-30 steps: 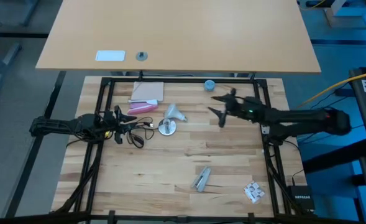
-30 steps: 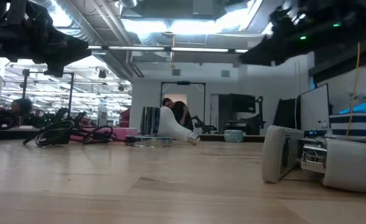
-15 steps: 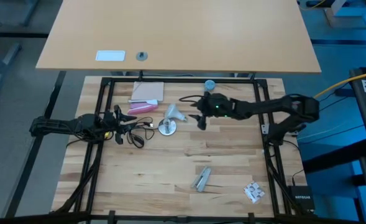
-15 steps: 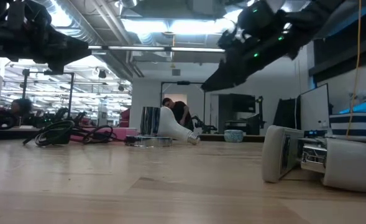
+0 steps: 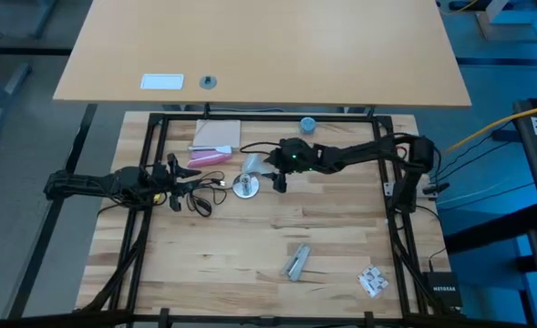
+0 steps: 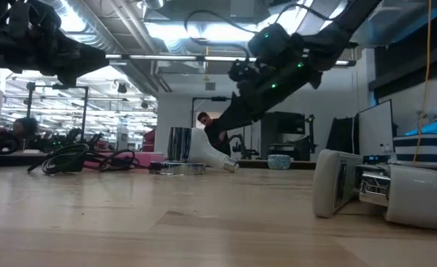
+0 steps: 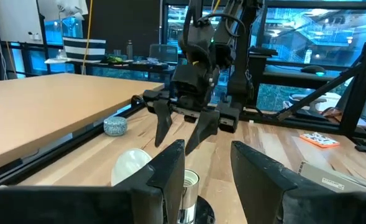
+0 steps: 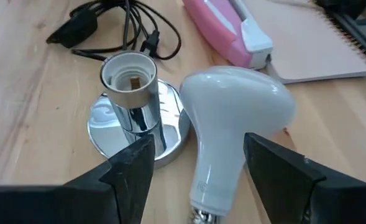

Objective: Screw lightbulb
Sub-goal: Insert the lightbulb into the lamp

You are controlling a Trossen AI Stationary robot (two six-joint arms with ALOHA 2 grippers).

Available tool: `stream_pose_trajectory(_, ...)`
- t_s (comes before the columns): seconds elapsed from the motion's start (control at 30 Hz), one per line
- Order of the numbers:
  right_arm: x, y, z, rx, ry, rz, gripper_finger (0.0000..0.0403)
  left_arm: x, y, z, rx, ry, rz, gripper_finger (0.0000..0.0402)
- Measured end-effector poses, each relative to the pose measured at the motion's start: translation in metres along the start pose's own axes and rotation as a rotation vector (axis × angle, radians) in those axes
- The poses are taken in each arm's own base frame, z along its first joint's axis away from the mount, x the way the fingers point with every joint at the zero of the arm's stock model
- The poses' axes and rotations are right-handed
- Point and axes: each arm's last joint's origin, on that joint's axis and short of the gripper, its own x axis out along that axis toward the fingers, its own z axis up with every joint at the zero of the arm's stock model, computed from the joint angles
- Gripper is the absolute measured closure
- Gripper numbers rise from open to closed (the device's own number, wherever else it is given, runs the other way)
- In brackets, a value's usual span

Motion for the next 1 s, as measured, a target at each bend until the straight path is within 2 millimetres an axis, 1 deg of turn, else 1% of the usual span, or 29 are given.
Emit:
stream_pose_trajectory(0.1, 0.006, 0.0, -0.001, 0.002, 0.018, 0.006, 0.015, 0.0, 0.0, 0.0, -0.072, -0.001, 0.0, 0.0279)
stream_pose_trajectory(0.23, 0.012, -0.003, -0.01, 0.021, 0.072, 0.009, 0.015, 0.0, 0.0, 0.001, -0.22, -0.005, 0.0, 0.0279)
stream_pose_trajectory(0.33, 0.016, -0.005, -0.016, 0.064, 0.093, 0.009, 0.015, 0.0, 0.0, 0.0, -0.282, -0.004, 0.001, 0.0279)
stream_pose_trajectory(0.43, 0.018, -0.007, -0.021, 0.073, 0.12, -0.008, 0.015, 0.0, 0.0, 0.0, -0.292, -0.004, 0.001, 0.0279)
stream_pose_trajectory(0.6, 0.019, -0.012, -0.022, 0.069, 0.117, -0.079, 0.015, 0.0, 0.0, 0.0, -0.319, -0.005, 0.001, 0.0279)
stream_pose_trajectory(0.73, 0.025, -0.014, -0.029, 0.086, 0.137, -0.08, 0.015, 0.0, 0.0, 0.0, -0.31, -0.005, 0.001, 0.0279)
stream_pose_trajectory(0.9, 0.036, -0.012, -0.044, 0.14, 0.176, -0.031, 0.015, 0.0, 0.0, 0.0, -0.301, -0.003, 0.003, 0.0279)
stream_pose_trajectory(1.0, 0.039, -0.012, -0.048, 0.139, 0.181, -0.037, 0.015, 0.0, 0.0, 0.0, -0.301, -0.003, 0.003, 0.0279)
